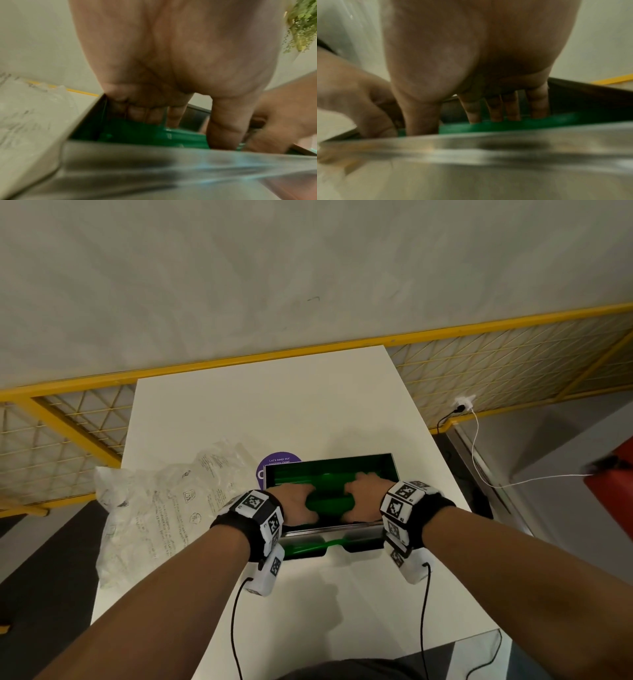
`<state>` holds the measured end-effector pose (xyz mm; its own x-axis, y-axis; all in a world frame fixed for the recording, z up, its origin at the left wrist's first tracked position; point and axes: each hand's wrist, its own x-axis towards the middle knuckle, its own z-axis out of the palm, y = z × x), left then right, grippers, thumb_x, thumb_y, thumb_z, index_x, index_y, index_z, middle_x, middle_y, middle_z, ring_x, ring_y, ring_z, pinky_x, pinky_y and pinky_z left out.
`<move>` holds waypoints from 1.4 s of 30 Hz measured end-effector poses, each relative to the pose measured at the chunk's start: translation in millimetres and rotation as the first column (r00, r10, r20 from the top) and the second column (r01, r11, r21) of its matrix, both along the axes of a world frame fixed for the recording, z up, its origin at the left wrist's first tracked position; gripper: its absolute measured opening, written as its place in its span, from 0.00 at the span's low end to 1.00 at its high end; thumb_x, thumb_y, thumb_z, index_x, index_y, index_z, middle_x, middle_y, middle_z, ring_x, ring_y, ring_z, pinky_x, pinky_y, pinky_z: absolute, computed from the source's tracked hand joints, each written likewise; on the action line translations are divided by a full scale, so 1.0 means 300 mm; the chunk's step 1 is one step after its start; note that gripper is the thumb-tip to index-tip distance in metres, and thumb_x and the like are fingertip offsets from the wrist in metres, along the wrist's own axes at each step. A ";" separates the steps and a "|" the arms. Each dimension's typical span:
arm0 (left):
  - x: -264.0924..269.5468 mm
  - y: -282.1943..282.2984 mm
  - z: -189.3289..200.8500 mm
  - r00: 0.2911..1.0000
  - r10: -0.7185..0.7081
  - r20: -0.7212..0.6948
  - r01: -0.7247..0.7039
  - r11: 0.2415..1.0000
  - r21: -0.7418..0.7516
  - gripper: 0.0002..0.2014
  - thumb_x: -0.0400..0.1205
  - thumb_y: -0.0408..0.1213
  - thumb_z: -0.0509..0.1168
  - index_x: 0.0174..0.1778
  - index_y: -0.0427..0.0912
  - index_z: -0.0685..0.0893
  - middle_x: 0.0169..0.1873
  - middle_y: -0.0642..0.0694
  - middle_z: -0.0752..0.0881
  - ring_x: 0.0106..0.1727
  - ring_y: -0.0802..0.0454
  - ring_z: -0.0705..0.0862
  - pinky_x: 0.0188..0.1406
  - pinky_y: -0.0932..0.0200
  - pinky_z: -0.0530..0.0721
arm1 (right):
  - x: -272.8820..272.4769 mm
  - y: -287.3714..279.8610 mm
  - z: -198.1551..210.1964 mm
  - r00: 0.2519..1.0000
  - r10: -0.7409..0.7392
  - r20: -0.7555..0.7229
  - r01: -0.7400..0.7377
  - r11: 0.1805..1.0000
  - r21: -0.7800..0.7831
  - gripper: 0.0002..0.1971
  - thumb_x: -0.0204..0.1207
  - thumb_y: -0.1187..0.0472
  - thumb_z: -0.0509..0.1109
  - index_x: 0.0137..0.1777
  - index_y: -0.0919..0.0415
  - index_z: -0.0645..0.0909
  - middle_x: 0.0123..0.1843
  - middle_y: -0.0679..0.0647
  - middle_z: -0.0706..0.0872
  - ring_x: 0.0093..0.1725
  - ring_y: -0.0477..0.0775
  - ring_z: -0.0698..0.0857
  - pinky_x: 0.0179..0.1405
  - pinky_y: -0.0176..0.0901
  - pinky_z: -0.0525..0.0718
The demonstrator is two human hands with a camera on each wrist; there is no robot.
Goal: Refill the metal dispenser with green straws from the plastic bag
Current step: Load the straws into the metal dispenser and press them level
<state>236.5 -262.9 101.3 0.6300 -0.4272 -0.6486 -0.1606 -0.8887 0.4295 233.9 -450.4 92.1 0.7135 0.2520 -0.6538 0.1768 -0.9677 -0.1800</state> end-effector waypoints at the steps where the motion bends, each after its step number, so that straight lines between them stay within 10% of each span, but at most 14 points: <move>1: -0.003 -0.002 -0.003 1.000 -0.005 0.008 0.005 1.000 0.010 0.26 0.76 0.47 0.66 0.71 0.50 0.73 0.63 0.46 0.82 0.62 0.46 0.81 0.65 0.49 0.79 | 0.008 0.000 0.004 1.000 -0.010 0.012 0.010 1.000 0.005 0.37 0.70 0.40 0.70 0.76 0.52 0.67 0.71 0.60 0.70 0.71 0.64 0.70 0.67 0.58 0.76; 5: -0.015 -0.007 -0.010 0.999 -0.033 0.033 0.031 0.998 0.056 0.28 0.77 0.47 0.65 0.74 0.48 0.69 0.65 0.43 0.81 0.63 0.44 0.80 0.65 0.50 0.79 | 0.033 0.003 -0.029 0.996 -0.083 -0.037 0.082 0.996 -0.021 0.49 0.65 0.34 0.71 0.82 0.47 0.51 0.80 0.60 0.63 0.77 0.67 0.64 0.75 0.61 0.67; 12: -0.001 0.010 0.010 0.993 -0.007 0.115 0.007 1.000 -0.002 0.33 0.78 0.46 0.66 0.79 0.45 0.64 0.68 0.40 0.74 0.68 0.42 0.76 0.68 0.50 0.76 | 0.034 0.011 0.008 0.993 -0.020 -0.115 0.024 0.999 0.036 0.27 0.71 0.43 0.73 0.66 0.58 0.78 0.58 0.57 0.83 0.53 0.57 0.83 0.55 0.47 0.83; 17: 0.000 0.031 0.038 0.969 0.030 0.246 -0.002 0.994 -0.111 0.27 0.79 0.40 0.66 0.75 0.47 0.69 0.64 0.43 0.76 0.65 0.45 0.76 0.65 0.53 0.76 | 0.024 -0.037 0.086 0.998 0.007 -0.067 -0.004 0.999 0.036 0.39 0.75 0.47 0.71 0.82 0.53 0.58 0.74 0.56 0.71 0.70 0.59 0.75 0.68 0.49 0.77; 21: -0.023 0.016 -0.006 0.959 -0.164 0.229 0.148 0.985 0.084 0.25 0.79 0.33 0.64 0.73 0.47 0.71 0.65 0.42 0.79 0.65 0.43 0.79 0.64 0.50 0.79 | -0.017 -0.030 0.062 0.991 0.103 -0.086 -0.110 0.991 -0.075 0.32 0.79 0.58 0.65 0.82 0.57 0.59 0.76 0.61 0.72 0.72 0.61 0.75 0.69 0.51 0.77; 26: -0.038 0.027 -0.026 0.943 -0.139 0.302 0.111 0.988 0.110 0.14 0.77 0.30 0.62 0.60 0.37 0.79 0.56 0.37 0.80 0.56 0.38 0.82 0.53 0.51 0.82 | -0.042 -0.018 0.077 0.996 0.003 0.090 -0.009 0.998 0.059 0.11 0.78 0.54 0.67 0.55 0.60 0.77 0.52 0.56 0.78 0.48 0.55 0.80 0.49 0.46 0.80; 29: -0.041 0.024 -0.010 0.965 -0.128 0.229 0.113 0.991 0.077 0.08 0.79 0.37 0.62 0.46 0.37 0.84 0.44 0.40 0.84 0.50 0.40 0.84 0.46 0.55 0.81 | -0.051 -0.007 0.067 0.999 0.028 -0.042 -0.028 1.000 0.013 0.20 0.83 0.50 0.60 0.33 0.62 0.75 0.33 0.54 0.75 0.36 0.52 0.76 0.39 0.43 0.76; 36: -0.043 0.004 -0.010 0.959 -0.108 0.262 0.072 0.987 0.144 0.16 0.83 0.44 0.58 0.63 0.41 0.78 0.58 0.39 0.81 0.57 0.39 0.82 0.56 0.48 0.82 | -0.043 0.003 0.035 0.998 -0.056 -0.019 0.058 0.993 0.099 0.12 0.80 0.56 0.63 0.59 0.58 0.82 0.60 0.57 0.84 0.57 0.58 0.83 0.58 0.49 0.82; 39: -0.047 0.006 -0.026 0.953 -0.053 0.300 0.025 0.995 0.099 0.26 0.83 0.44 0.59 0.76 0.42 0.64 0.68 0.35 0.71 0.66 0.35 0.76 0.64 0.43 0.78 | -0.036 -0.007 0.022 0.977 -0.095 0.190 0.082 0.994 0.075 0.21 0.78 0.52 0.66 0.70 0.55 0.70 0.71 0.60 0.69 0.68 0.62 0.72 0.63 0.57 0.79; 42: -0.050 -0.023 -0.036 0.981 -0.087 0.176 0.052 0.980 0.192 0.30 0.86 0.52 0.51 0.82 0.45 0.52 0.79 0.32 0.58 0.73 0.33 0.71 0.72 0.44 0.73 | -0.036 -0.006 -0.009 0.998 -0.057 0.033 0.059 0.995 -0.079 0.37 0.81 0.45 0.61 0.83 0.47 0.45 0.85 0.58 0.43 0.83 0.67 0.47 0.78 0.68 0.60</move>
<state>221.5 -269.7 90.5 0.7179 -0.3571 -0.5976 -0.2853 -0.9339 0.2154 223.0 -452.3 89.5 0.7453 0.1577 -0.6478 0.1244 -0.9875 -0.0972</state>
